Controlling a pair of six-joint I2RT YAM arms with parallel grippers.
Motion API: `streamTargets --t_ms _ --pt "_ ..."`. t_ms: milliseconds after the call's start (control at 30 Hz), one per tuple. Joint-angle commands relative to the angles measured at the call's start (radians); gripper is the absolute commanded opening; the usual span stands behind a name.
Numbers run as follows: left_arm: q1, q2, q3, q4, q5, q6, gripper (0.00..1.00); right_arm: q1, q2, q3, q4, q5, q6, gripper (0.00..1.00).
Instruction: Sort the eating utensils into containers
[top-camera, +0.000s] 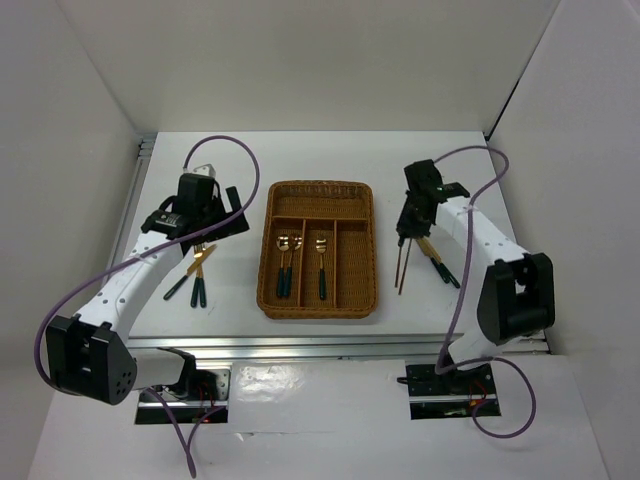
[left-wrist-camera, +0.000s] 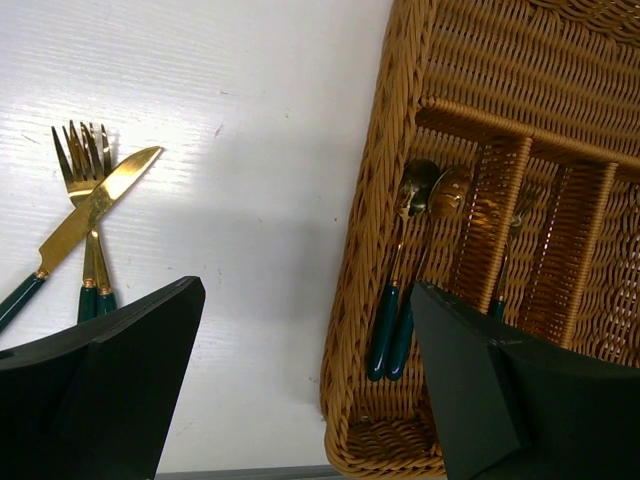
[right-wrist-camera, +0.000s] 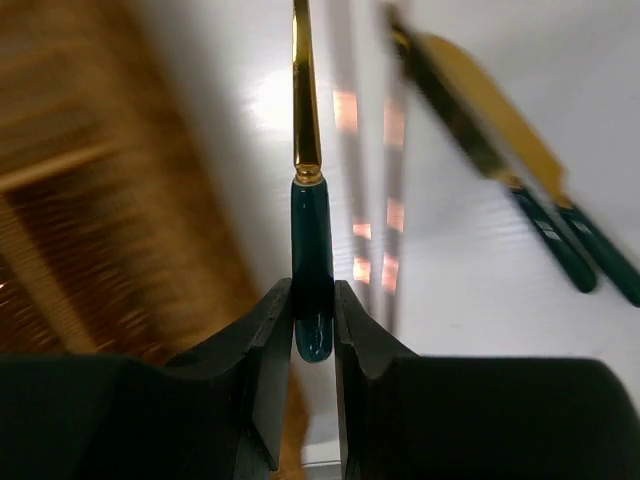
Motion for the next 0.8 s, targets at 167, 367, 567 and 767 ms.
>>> streamTargets --t_ms 167,367,567,767 --pt "0.013 -0.020 -0.007 0.039 0.030 0.014 1.00 0.272 -0.061 0.216 -0.070 -0.023 0.024 0.10" --pt "0.013 -0.047 0.004 -0.024 -0.017 -0.005 1.00 0.494 0.040 0.267 0.023 -0.090 0.067 0.10" --pt "0.033 -0.070 0.016 -0.096 -0.066 -0.045 1.00 0.658 0.140 0.319 0.071 -0.081 0.137 0.10" --pt "0.053 -0.102 -0.005 -0.150 -0.105 -0.081 1.00 0.686 0.192 0.319 0.169 -0.145 0.203 0.10"
